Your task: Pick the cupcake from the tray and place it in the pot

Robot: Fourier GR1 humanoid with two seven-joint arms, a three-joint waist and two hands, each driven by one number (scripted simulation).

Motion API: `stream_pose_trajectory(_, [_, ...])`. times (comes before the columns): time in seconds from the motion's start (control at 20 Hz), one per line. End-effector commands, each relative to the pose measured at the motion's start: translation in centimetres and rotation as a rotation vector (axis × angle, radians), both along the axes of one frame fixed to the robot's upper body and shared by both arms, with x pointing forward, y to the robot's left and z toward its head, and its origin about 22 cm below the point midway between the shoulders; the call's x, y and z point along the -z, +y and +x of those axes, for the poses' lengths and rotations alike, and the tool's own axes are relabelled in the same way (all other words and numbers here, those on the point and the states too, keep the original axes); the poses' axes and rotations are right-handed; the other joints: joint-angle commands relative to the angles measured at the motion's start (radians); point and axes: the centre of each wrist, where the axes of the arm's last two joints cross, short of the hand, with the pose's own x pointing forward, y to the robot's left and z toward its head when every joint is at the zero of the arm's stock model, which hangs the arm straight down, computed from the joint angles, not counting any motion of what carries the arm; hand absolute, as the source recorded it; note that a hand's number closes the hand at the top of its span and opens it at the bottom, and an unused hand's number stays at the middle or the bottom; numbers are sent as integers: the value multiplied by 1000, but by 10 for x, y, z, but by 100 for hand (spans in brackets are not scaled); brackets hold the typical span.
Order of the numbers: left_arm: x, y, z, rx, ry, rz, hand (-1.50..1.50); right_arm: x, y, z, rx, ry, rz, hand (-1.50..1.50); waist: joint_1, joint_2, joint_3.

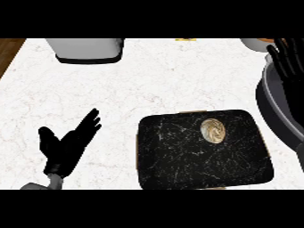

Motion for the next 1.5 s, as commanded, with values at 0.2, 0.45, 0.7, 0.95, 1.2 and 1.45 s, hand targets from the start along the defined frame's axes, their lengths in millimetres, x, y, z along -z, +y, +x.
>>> stream_pose_trajectory(0.2, [-15,11,15,36,-114,172,0,61,23,-17,-456,262,-349,150,30,45,-5])
stream_pose_trajectory(0.45, [-1,13,5,26,-56,172,0,86,15,-37,-44,-191,-420,-150,-23,33,0])
stream_pose_trajectory(0.7, [0,19,9,57,-70,156,0,108,-3,-52,-99,-327,-185,-150,-7,34,-4])
stream_pose_trajectory(0.95, [22,9,6,47,-75,197,0,44,-9,-56,-188,-121,-412,-150,-6,31,-7])
stream_pose_trajectory(1.2, [5,8,14,60,-73,184,0,13,-3,-50,-226,94,-513,-150,3,31,-7])
stream_pose_trajectory(1.45, [12,11,23,51,-78,171,0,30,8,-40,-260,260,-480,-150,4,34,-6])
